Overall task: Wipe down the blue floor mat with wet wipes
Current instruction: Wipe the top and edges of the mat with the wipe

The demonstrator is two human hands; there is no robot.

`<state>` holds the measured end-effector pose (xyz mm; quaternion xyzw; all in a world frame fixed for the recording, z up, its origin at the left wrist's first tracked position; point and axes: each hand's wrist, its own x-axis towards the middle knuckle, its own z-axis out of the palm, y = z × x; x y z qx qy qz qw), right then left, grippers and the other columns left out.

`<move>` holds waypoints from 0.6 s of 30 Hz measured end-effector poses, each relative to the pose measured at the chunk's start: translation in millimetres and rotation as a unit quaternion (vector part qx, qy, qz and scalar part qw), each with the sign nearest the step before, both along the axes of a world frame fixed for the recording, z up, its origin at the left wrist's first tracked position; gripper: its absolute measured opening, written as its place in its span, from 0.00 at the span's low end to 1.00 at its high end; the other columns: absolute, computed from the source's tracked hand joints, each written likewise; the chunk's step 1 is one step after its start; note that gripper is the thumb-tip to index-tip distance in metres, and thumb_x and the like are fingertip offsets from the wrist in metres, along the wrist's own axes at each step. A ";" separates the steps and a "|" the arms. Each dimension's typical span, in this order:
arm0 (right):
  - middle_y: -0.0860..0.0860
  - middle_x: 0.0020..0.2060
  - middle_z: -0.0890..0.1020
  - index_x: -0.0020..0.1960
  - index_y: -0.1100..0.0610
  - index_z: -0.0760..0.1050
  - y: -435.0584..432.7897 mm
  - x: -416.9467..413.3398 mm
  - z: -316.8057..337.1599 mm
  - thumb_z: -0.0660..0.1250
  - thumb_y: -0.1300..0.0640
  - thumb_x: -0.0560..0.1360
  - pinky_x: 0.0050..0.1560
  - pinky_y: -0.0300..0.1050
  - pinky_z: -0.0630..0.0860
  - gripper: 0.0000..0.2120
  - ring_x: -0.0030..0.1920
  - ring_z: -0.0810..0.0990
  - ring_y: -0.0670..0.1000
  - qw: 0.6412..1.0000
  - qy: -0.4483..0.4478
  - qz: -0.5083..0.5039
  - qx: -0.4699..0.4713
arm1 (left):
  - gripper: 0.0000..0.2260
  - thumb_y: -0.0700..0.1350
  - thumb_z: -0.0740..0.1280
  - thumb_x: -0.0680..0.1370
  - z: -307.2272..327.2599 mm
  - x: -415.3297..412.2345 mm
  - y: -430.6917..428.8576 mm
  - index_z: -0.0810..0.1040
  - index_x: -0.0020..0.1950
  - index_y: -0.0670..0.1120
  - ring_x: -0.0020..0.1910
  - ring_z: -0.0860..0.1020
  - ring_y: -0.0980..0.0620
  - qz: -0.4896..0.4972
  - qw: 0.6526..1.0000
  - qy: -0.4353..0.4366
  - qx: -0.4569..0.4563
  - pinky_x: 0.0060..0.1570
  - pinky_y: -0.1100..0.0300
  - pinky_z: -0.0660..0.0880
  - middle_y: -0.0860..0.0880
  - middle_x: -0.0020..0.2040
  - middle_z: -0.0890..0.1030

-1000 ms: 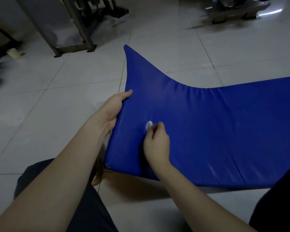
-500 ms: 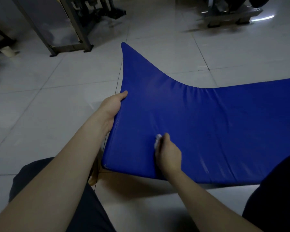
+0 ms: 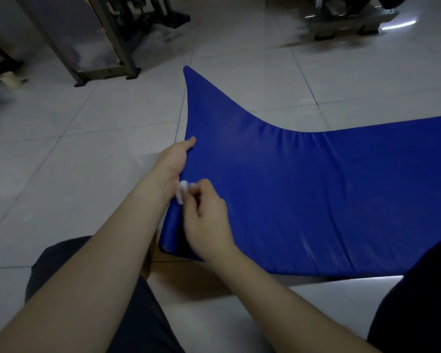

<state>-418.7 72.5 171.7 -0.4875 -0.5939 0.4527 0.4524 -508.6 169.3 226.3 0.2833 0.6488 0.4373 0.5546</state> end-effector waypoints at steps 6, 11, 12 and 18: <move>0.50 0.35 0.77 0.49 0.54 0.64 8.9 15.8 -21.7 0.54 0.45 0.84 0.31 0.47 0.64 0.13 0.31 0.74 0.53 0.965 -0.239 0.006 0.111 | 0.15 0.53 0.66 0.82 0.8 -5.5 0.5 0.82 0.60 0.44 0.48 0.86 0.45 -0.017 1.000 0.014 -0.001 0.45 0.51 0.83 0.45 0.51 0.87; 0.50 0.34 0.77 0.51 0.55 0.64 25.9 79.4 -124.9 0.52 0.46 0.86 0.32 0.49 0.65 0.13 0.35 0.78 0.57 0.921 -0.361 -0.119 -0.082 | 0.15 0.53 0.65 0.83 1.1 -11.1 1.7 0.82 0.62 0.45 0.52 0.86 0.45 -0.027 1.000 0.002 -0.001 0.52 0.48 0.83 0.47 0.54 0.87; 0.52 0.37 0.79 0.54 0.57 0.65 24.3 92.5 -141.3 0.51 0.46 0.86 0.33 0.48 0.66 0.14 0.36 0.78 0.56 0.896 -0.407 -0.124 -0.128 | 0.15 0.53 0.65 0.83 1.1 -9.6 0.5 0.82 0.62 0.45 0.52 0.86 0.45 -0.031 1.000 -0.004 -0.001 0.51 0.48 0.83 0.46 0.54 0.87; 0.54 0.39 0.79 0.46 0.57 0.67 24.7 100.9 -161.8 0.55 0.45 0.85 0.32 0.47 0.65 0.17 0.33 0.73 0.50 0.920 -0.275 -0.205 -0.190 | 0.15 0.48 0.65 0.84 9.3 -7.9 -4.4 0.81 0.65 0.42 0.55 0.85 0.46 -0.086 0.994 -0.070 0.009 0.51 0.50 0.83 0.44 0.59 0.85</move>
